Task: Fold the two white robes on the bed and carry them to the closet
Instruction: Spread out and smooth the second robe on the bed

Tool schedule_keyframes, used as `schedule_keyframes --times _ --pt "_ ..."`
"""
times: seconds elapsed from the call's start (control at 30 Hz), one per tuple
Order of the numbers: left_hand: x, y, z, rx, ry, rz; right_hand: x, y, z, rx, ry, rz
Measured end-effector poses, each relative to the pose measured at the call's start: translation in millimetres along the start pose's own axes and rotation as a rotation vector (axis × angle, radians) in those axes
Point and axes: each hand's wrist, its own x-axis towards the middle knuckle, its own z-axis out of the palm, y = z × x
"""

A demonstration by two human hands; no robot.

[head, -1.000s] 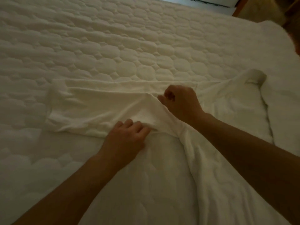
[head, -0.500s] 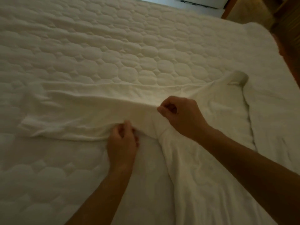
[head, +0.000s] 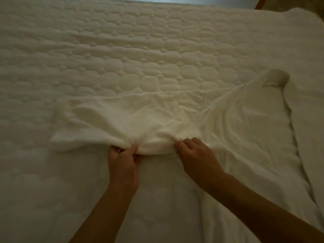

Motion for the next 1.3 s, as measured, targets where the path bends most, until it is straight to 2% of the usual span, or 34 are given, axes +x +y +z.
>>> schedule_keyframes --times 0.13,0.23,0.33,0.43,0.53,0.67,0.83,0.93,1.0,1.03,1.1,1.13,1.17,1.2,1.27,1.3 --pt "3 -4 -18 -0.133 0.038 -0.202 -14 1 4 -0.017 -0.025 -0.100" --pt "5 3 -20 -0.141 0.052 -0.291 -10 1 9 -0.094 -0.050 -0.095" --pt "27 16 -31 -0.151 0.110 -0.226 -10 -8 8 -0.053 -0.047 -0.151" --pt "46 36 -41 -0.184 0.165 -0.202 -29 -5 -4 -0.010 -0.134 -0.249" --pt "64 61 -47 -0.160 0.182 -0.191 -37 6 -2 -0.057 -0.201 -0.269" --pt "94 95 -73 -0.175 0.225 -0.029 -29 -2 7 -0.037 -0.149 -0.297" --pt "123 102 -125 -0.110 0.346 -0.066 -31 -5 19 -0.017 -0.040 -0.273" --pt "124 103 -127 -0.125 0.317 -0.040 -37 0 18 -0.019 -0.017 -0.323" --pt "114 99 -124 -0.011 0.354 0.002 -43 5 15 -0.044 -0.026 -0.312" --pt "113 96 -123 0.109 0.443 0.050 -44 4 16 -0.056 -0.044 -0.280" --pt "104 97 -114 0.606 0.708 0.253 -45 -1 17 -0.031 -0.084 -0.237" --pt "95 96 -102 0.861 0.769 0.378 -43 -5 14 0.009 -0.093 -0.216" --pt "84 91 -87 1.064 0.738 0.537 -41 -9 8 0.069 -0.096 -0.173" --pt "69 83 -69 1.195 0.589 0.712 -39 -13 2 0.139 -0.081 -0.123" --pt "41 46 -32 1.416 0.099 0.989 -41 -20 -14 0.217 -0.003 0.020" --pt "31 22 -23 1.569 -0.120 1.023 -47 -20 -22 0.205 0.028 0.123"
